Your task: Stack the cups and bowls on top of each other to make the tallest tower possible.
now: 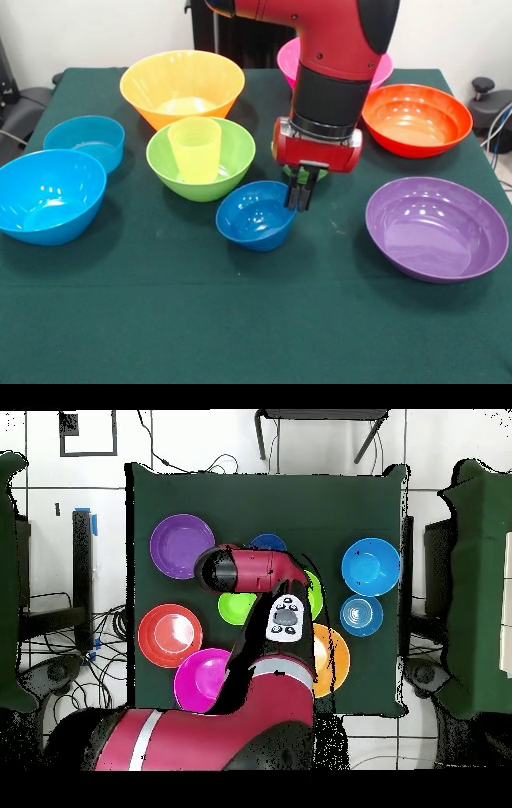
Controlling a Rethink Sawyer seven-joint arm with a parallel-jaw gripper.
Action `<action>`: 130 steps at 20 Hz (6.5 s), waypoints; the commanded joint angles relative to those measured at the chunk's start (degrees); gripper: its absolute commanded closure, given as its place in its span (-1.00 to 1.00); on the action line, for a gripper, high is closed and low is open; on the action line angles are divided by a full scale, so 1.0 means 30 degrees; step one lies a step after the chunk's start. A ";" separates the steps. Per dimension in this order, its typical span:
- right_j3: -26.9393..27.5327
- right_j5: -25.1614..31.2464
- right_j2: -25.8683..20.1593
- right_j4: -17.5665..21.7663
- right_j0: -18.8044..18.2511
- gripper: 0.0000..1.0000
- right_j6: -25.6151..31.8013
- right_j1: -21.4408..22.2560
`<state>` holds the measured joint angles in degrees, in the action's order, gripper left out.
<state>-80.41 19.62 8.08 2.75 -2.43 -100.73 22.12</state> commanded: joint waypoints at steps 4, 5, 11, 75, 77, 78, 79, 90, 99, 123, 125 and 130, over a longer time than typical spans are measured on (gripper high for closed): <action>-0.0115 0.3491 -0.0611 -0.0246 0.0903 1.00 -0.2035 0.1210; -0.0113 0.3580 -0.0596 -0.0274 0.0915 1.00 -0.2076 0.1277; -0.0350 0.4030 -0.0306 -0.0321 0.1084 1.00 -0.2333 0.1769; -0.5840 -0.1536 0.3077 0.0976 0.0953 1.00 -0.2357 0.3327; -0.5878 -0.1725 0.2877 0.0876 0.0837 1.00 -0.2351 0.3116; -0.5908 -0.1844 0.2830 0.0848 0.0831 1.00 -0.2366 0.3040; -0.5939 -0.1963 0.2784 0.0820 0.0826 1.00 -0.2381 0.2964; -0.5839 -0.2495 0.2756 0.0494 0.1054 1.00 -0.2492 0.2341; -0.5911 -0.2556 0.2873 0.0409 0.1243 1.00 -0.2638 0.2058; -0.6498 -0.2259 0.1519 0.0136 0.0361 1.00 -0.2183 0.2665; -0.6555 -0.2613 0.1387 0.0033 0.0172 1.00 -0.2417 0.2558; -0.6750 -0.3381 0.1118 -0.0236 -0.0151 1.00 -0.3026 0.2344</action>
<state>-97.26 14.14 20.17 2.57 -1.36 -100.74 29.61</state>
